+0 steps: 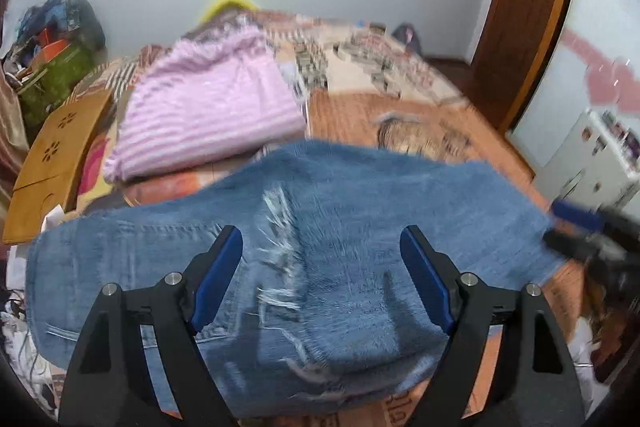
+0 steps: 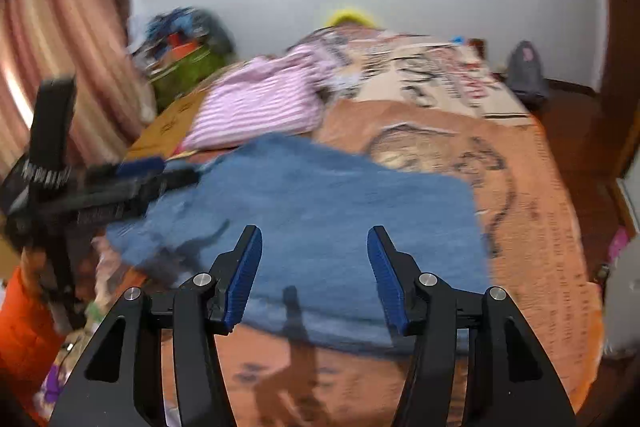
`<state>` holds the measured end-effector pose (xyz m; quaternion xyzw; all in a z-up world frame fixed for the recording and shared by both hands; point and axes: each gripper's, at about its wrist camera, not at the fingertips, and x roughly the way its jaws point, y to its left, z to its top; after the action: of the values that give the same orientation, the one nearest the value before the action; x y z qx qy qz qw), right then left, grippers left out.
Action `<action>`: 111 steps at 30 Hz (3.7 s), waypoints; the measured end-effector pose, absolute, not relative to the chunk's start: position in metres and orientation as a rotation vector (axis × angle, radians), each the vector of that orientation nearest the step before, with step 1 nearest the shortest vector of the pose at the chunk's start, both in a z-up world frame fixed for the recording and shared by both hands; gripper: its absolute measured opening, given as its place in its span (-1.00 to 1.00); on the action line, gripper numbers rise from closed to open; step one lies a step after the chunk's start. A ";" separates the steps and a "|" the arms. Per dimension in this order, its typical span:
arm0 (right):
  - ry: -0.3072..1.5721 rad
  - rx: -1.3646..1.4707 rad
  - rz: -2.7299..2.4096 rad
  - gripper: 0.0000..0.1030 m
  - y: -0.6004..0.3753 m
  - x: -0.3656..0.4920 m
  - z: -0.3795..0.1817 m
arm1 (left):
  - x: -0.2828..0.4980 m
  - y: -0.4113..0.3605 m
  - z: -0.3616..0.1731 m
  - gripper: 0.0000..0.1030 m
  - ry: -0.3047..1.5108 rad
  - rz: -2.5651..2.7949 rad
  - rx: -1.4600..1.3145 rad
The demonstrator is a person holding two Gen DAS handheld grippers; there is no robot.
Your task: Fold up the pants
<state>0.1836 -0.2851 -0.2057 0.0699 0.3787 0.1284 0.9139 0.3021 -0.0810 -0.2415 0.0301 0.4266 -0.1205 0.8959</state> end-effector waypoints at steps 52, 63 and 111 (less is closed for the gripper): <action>0.887 -0.033 0.299 0.13 -0.160 0.221 -0.261 | 0.192 0.167 -0.315 0.86 0.958 -0.038 -0.330; 0.883 -0.067 0.293 0.22 -0.154 0.223 -0.262 | 0.223 0.163 -0.332 0.86 0.952 -0.101 -0.466; 0.904 -0.006 0.363 0.24 -0.149 0.229 -0.252 | 0.215 0.125 -0.194 -0.40 0.641 0.105 -0.101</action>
<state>0.2293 -0.1486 -0.2518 -0.0028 0.4344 0.1744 0.8837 0.2151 0.1248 -0.1935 -0.0498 0.3147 0.0513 0.9465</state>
